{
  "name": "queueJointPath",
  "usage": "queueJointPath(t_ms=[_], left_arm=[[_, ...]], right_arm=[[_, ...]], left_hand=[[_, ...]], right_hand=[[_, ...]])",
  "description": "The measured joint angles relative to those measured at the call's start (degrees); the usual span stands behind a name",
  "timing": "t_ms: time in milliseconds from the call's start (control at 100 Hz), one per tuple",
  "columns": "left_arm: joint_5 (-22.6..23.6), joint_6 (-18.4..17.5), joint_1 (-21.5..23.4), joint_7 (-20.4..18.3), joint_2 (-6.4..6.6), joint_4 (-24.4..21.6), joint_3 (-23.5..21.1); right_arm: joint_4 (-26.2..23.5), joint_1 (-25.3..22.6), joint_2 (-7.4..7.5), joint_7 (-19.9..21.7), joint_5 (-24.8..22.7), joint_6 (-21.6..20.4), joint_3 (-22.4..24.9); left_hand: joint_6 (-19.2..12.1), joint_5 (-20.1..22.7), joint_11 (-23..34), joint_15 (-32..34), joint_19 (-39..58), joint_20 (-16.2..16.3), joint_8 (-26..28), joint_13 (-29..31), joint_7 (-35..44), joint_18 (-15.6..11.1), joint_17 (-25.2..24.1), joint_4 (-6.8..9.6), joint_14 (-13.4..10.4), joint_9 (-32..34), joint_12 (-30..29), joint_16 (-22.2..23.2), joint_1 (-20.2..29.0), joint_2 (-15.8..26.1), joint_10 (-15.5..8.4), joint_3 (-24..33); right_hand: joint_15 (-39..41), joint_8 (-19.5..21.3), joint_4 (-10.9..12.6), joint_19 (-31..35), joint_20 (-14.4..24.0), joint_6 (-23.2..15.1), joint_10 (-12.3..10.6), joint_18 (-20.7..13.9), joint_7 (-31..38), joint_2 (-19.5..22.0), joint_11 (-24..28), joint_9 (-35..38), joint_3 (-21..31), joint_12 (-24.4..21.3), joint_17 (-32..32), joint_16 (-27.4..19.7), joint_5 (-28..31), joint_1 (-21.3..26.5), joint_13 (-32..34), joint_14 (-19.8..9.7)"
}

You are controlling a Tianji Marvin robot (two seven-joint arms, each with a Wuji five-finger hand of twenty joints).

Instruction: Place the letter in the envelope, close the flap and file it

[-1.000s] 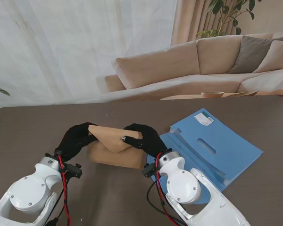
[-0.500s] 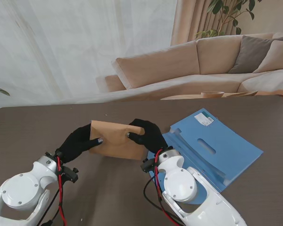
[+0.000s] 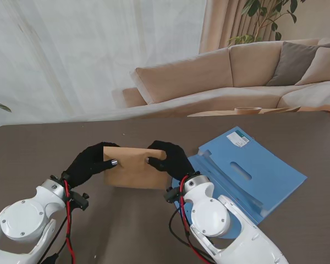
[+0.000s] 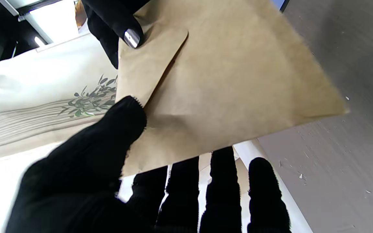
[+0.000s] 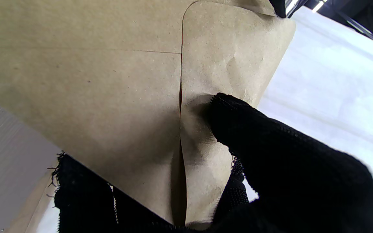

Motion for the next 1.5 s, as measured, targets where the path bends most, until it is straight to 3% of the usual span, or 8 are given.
queueJointPath(t_ms=[270, 370, 510, 710, 820, 940, 1080, 1500], left_arm=[[-1.23, 1.77, -0.25, -0.82, -0.69, -0.44, 0.36], [-1.01, 1.9, -0.33, -0.65, -0.68, -0.46, 0.65], [0.03, 1.9, -0.39, 2.82, -0.93, -0.59, 1.59], [1.16, 1.26, -0.48, 3.79, -1.32, -0.53, 1.76], [1.65, -0.27, -0.55, 5.89, -1.6, -0.18, 2.17], [2.06, -1.05, -0.69, 6.55, -1.91, 0.17, 2.17], [2.24, -1.47, -0.7, 6.77, -2.0, 0.39, 2.07], [2.89, -1.42, -0.53, 6.82, -1.99, 0.43, 2.02]], right_arm=[[0.9, 0.97, 0.42, 0.96, -1.5, -0.54, -1.36], [1.4, 1.49, 0.41, 1.0, -1.66, -0.62, -1.77], [1.79, 1.88, 0.39, 1.16, -1.76, -0.76, -2.05], [1.82, 1.82, 0.42, 1.61, -1.84, -0.91, -1.95], [1.44, 1.42, 0.63, 2.28, -2.37, -1.0, -1.65], [0.39, 0.49, 0.94, 2.62, -3.59, -0.98, -0.99], [-1.34, -1.39, 1.03, 1.27, -7.09, -0.33, 0.19], [-15.18, -14.46, 2.72, 3.01, -17.45, 7.25, 11.97]], left_hand=[[-0.65, 8.58, -1.04, 1.14, 0.04, 0.13, 1.43, 0.99, 1.45, 0.07, 0.29, -0.71, 1.0, 3.37, -0.02, 0.52, -3.98, 0.04, 0.75, -3.04], [-2.16, 11.65, -2.37, 1.33, 0.17, 0.13, 1.76, 3.8, 4.89, 0.9, 1.55, -1.26, 1.66, 8.12, 2.04, 0.07, 6.42, 0.08, 1.13, -11.98], [-3.84, 17.44, -11.62, 2.79, 2.71, 0.13, -0.01, 8.35, 8.58, 1.72, 3.4, -1.65, 3.25, 18.96, 9.48, 0.03, 16.09, 3.54, 1.36, -15.19], [-4.01, 17.44, -11.06, 7.89, 9.87, -0.06, 1.48, 17.21, 9.02, 3.84, 7.73, -1.53, 6.15, 24.57, 5.79, -1.17, 17.99, 3.6, 2.95, -15.53], [-4.01, 17.44, -9.14, 10.24, 12.66, -0.75, 3.23, 17.89, 9.04, 4.56, 8.75, -1.53, 6.75, 24.57, 5.75, -1.17, 17.99, 3.6, 4.05, -15.37], [-3.97, 17.44, -8.24, 11.35, 14.14, -0.83, 4.31, 17.95, 9.04, 4.69, 8.85, -1.53, 6.98, 24.58, 5.75, -1.18, 17.99, 3.6, 4.35, -15.03], [-3.63, 17.4, -7.44, 12.32, 14.99, -1.44, 5.62, 17.95, 9.04, 4.7, 8.67, -1.53, 7.22, 24.58, 5.76, -1.19, 17.99, 3.6, 4.4, -14.98], [-3.41, 17.33, -6.75, 13.18, 16.15, -1.46, 6.64, 17.95, 9.04, 4.7, 8.36, -1.53, 7.44, 24.54, 5.85, -0.79, 18.0, 3.6, 4.82, -14.97]], right_hand=[[0.01, 0.01, 0.0, 0.0, 0.0, 0.0, 0.0, 0.0, 0.0, 0.0, 0.0, 0.0, 0.0, 0.0, 0.0, 0.0, 0.0, 0.0, 0.01, 0.0], [0.01, 0.04, 0.0, 0.01, 0.0, 0.0, 0.0, 0.0, 0.0, 0.0, 0.0, 0.0, 0.0, 0.0, 0.0, 0.0, 0.0, 0.0, 0.01, 0.0], [0.01, -0.01, 0.0, 0.01, -0.02, 0.0, -0.25, 0.0, -0.81, 0.0, -0.84, 0.0, 0.0, -0.62, -0.04, 0.0, 0.0, 0.15, 0.01, 0.0], [-9.3, -8.59, 0.33, -3.55, -2.02, 1.38, -1.76, 0.0, -5.5, 0.7, -8.88, -5.17, 0.07, -3.91, -7.3, -2.3, -4.48, -4.16, -5.07, 0.0], [-20.02, -5.78, 2.09, -10.54, -3.43, 4.21, -2.47, -0.02, -22.1, 3.29, -13.17, -13.93, -3.34, -6.48, -14.45, -4.29, -7.93, -12.3, -12.7, -0.24], [-31.66, -5.61, 2.74, -20.28, -5.64, 4.92, -3.26, -1.3, -29.97, 5.08, -18.19, -27.86, -9.44, -9.66, -23.35, -8.26, -17.78, -16.46, -24.74, -1.89], [-37.59, -7.04, 2.81, -27.13, -6.26, 4.97, -4.93, -3.39, -31.29, 7.16, -19.24, -37.1, -13.04, -10.76, -29.67, -10.08, -24.5, -16.92, -33.05, -4.51], [-38.01, -7.07, 2.81, -29.11, -6.24, 4.96, -5.17, -3.46, -30.49, 8.86, -19.21, -37.0, -13.69, -10.79, -30.51, -10.07, -25.07, -16.76, -33.78, -5.04]])
